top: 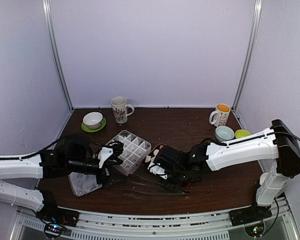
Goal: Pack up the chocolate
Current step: Position the clamp at the corner of the board, then pick up the clamp at the corner of the board.
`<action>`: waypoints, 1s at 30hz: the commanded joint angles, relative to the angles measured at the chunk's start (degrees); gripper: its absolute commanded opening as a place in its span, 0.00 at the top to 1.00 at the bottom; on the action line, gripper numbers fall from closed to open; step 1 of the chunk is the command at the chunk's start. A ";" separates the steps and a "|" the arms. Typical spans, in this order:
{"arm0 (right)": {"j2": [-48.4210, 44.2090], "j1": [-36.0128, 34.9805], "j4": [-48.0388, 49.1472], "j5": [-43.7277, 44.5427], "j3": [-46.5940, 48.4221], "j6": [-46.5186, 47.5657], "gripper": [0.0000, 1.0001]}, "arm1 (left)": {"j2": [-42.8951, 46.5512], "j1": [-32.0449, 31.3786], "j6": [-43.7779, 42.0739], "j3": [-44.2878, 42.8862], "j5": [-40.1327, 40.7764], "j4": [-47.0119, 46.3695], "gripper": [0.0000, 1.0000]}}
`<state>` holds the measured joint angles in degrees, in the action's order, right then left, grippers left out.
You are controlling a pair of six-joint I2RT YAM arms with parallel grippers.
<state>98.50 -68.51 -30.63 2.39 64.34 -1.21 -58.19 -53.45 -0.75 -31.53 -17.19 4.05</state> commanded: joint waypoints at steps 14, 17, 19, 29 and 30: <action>-3.34 -0.27 3.19 -9.39 -5.97 2.98 1.00 | -16.55 -6.21 -8.42 -5.32 -2.71 -1.19 0.36; -2.39 -0.26 3.38 -8.88 -6.53 3.06 1.00 | -18.45 -6.36 -9.88 -6.02 -3.50 0.28 0.40; -1.58 -0.30 3.03 -8.39 -6.68 3.27 1.00 | -19.47 -6.61 -10.67 -6.69 -3.31 1.74 0.42; 0.36 0.33 2.80 -8.36 -7.55 4.10 1.00 | -23.56 -7.26 -13.57 -8.25 -0.06 6.79 0.49; 0.38 0.50 2.63 -8.37 -7.72 4.19 1.00 | -24.01 -7.32 -13.74 -8.20 0.10 7.33 0.50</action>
<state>98.32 -68.42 -27.62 -5.80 57.58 2.22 -80.86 -60.25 -12.38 -38.37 -18.13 9.65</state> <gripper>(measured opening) 0.010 0.516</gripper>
